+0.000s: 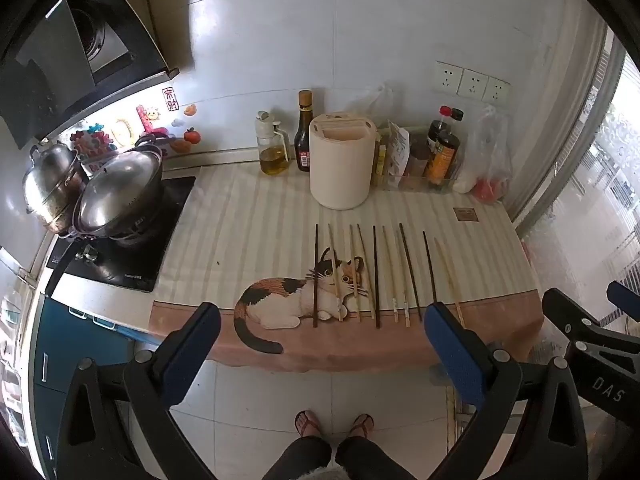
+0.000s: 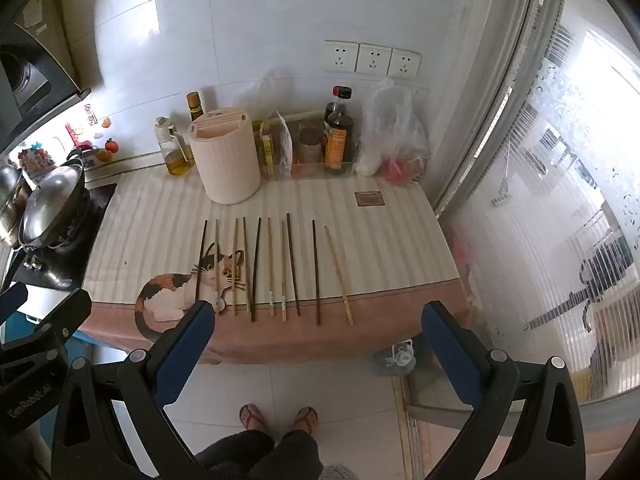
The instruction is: Organize utensils
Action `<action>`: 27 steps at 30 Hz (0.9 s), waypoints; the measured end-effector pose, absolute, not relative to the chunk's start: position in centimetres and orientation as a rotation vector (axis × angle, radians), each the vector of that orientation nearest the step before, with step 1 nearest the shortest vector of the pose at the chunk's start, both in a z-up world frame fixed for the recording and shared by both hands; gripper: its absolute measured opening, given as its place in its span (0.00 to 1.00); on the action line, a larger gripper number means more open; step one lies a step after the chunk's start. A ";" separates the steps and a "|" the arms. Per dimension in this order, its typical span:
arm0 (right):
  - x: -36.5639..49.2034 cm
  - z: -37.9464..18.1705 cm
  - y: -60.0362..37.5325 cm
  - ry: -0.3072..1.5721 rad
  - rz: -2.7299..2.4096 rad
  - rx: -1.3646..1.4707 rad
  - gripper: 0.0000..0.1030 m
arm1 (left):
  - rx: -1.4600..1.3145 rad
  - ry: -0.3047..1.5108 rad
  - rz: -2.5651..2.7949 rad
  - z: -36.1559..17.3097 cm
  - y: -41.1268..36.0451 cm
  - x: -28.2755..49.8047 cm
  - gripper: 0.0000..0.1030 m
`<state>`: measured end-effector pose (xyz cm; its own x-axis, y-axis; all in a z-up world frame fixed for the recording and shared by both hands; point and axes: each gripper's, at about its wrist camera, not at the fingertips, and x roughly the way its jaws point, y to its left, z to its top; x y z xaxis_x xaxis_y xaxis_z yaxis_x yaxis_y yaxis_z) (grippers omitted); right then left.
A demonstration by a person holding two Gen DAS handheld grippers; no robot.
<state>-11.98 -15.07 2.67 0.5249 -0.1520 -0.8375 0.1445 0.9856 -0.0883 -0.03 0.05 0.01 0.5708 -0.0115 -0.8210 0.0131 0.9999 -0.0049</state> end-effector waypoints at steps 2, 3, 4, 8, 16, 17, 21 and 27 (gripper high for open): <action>-12.0 2.7 -15.1 0.997 -0.177 -0.006 1.00 | 0.004 0.967 -0.015 0.0 0.1 0.0 1.00; -12.1 2.7 -15.1 0.995 -0.175 -0.002 1.00 | 0.009 0.966 -0.012 0.0 0.0 0.0 1.00; -12.1 2.7 -15.1 0.996 -0.175 -0.001 1.00 | 0.009 0.966 -0.011 0.0 0.0 0.0 1.00; -12.2 2.9 -15.2 0.993 -0.177 -0.001 1.00 | 0.011 0.964 -0.008 0.0 0.0 -0.1 1.00; -12.2 3.0 -15.1 0.990 -0.177 -0.006 1.00 | 0.013 0.957 -0.012 0.6 -0.8 0.1 1.00; -12.2 3.0 -15.1 0.989 -0.178 -0.006 1.00 | 0.013 0.957 -0.012 0.8 -0.8 0.1 1.00; -12.3 3.1 -15.4 0.986 -0.178 -0.002 1.00 | 0.011 0.957 -0.020 1.0 -0.5 -0.1 1.00; -12.0 3.4 -15.0 0.995 -0.185 -0.002 1.00 | 0.006 0.965 -0.025 0.7 -0.6 0.0 1.00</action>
